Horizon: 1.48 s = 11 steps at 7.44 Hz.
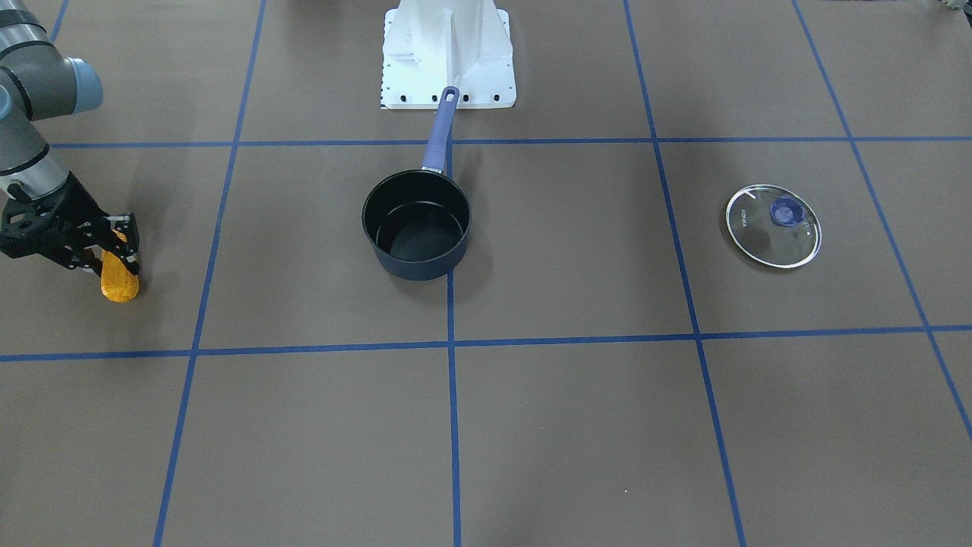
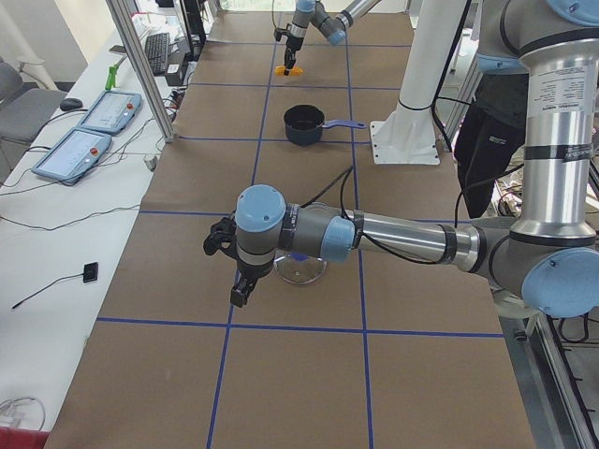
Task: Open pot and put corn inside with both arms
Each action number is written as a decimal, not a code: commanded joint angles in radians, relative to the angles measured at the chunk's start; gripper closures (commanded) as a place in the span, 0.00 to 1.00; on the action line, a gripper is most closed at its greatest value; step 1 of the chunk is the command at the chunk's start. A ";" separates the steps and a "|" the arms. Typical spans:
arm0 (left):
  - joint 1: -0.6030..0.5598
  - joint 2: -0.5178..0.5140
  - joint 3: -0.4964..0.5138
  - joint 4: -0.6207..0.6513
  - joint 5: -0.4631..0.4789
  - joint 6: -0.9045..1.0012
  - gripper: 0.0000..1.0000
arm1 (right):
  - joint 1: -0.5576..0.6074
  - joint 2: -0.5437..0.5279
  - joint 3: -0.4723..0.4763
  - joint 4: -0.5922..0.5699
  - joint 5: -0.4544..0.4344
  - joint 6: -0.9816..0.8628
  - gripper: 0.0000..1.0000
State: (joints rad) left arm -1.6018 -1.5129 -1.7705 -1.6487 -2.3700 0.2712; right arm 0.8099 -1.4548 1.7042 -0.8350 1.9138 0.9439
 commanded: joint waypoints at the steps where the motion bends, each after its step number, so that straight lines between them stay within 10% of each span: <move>1: 0.000 0.003 0.009 0.001 0.000 -0.062 0.01 | -0.053 0.179 0.099 -0.204 -0.013 0.183 1.00; 6: 0.003 0.010 0.003 -0.040 -0.021 -0.300 0.01 | -0.406 0.453 0.124 -0.523 -0.399 0.438 1.00; 7: 0.003 0.010 0.005 -0.045 -0.021 -0.300 0.01 | -0.408 0.452 0.112 -0.521 -0.406 0.440 0.33; 8: 0.005 0.010 0.005 -0.045 -0.021 -0.300 0.01 | -0.408 0.450 0.107 -0.523 -0.413 0.440 0.00; 11: 0.005 0.010 0.006 -0.045 -0.020 -0.293 0.01 | -0.240 0.462 0.117 -0.559 -0.242 0.377 0.00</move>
State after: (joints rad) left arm -1.5970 -1.5033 -1.7652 -1.6934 -2.3912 -0.0231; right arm 0.4658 -1.0002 1.8188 -1.3678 1.5566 1.3614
